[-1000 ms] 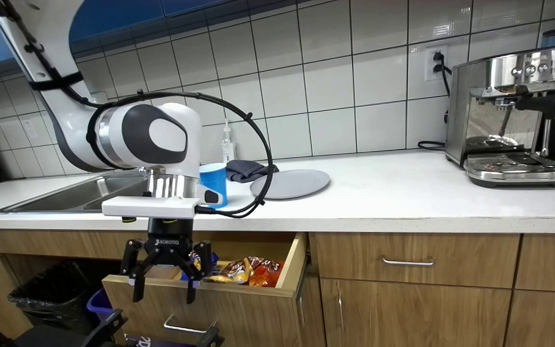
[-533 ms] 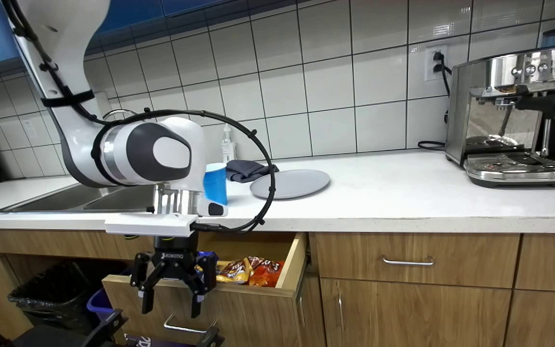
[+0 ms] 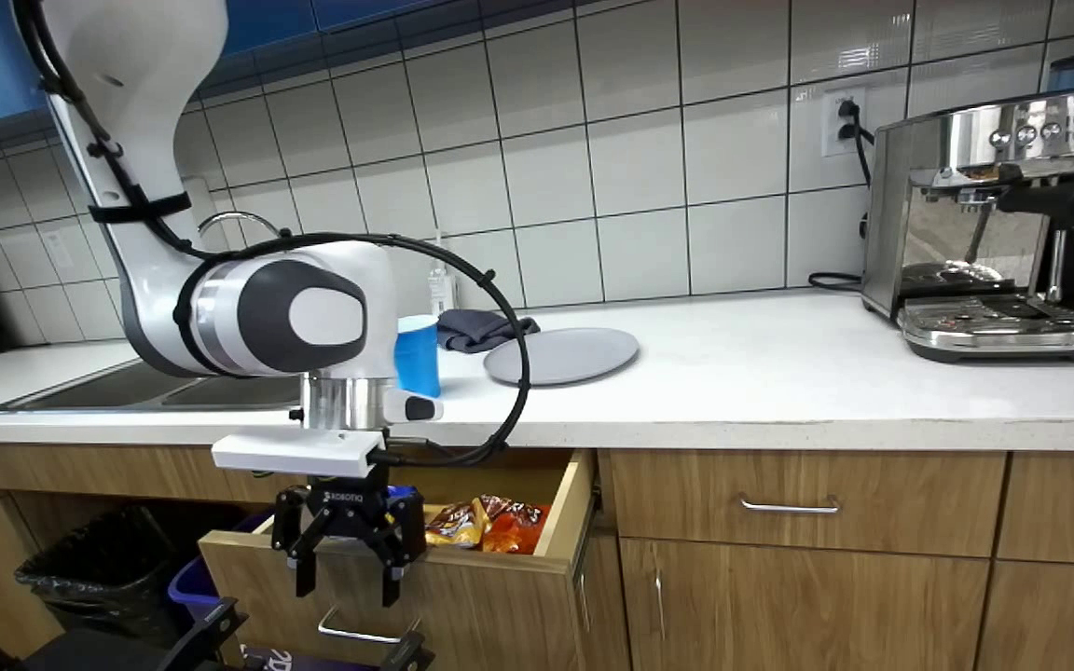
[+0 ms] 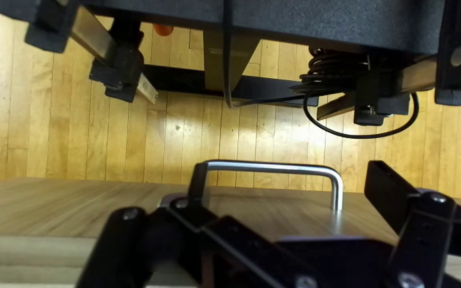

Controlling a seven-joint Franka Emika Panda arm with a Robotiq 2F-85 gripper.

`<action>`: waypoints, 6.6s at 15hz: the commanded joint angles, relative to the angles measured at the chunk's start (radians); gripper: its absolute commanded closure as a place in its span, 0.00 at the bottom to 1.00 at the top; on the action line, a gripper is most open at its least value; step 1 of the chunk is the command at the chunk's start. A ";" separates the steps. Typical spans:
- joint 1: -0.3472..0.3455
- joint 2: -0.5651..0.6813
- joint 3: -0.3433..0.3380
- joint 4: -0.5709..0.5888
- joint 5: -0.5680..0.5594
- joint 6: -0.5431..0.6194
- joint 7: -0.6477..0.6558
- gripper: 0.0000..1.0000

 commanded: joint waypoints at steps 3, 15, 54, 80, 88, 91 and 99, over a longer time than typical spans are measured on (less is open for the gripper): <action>-0.047 0.016 0.048 -0.001 0.008 0.133 0.001 0.00; -0.114 0.058 0.078 -0.003 -0.015 0.368 0.012 0.00; -0.090 0.133 0.031 0.186 -0.114 0.518 0.086 0.00; -0.281 0.033 0.180 -0.005 -0.307 0.682 0.150 0.00; -0.308 -0.091 0.224 -0.021 -0.290 0.501 0.214 0.00; -0.369 -0.130 0.320 -0.019 -0.265 0.428 0.223 0.00; -0.462 -0.244 0.521 -0.011 -0.062 0.342 0.149 0.00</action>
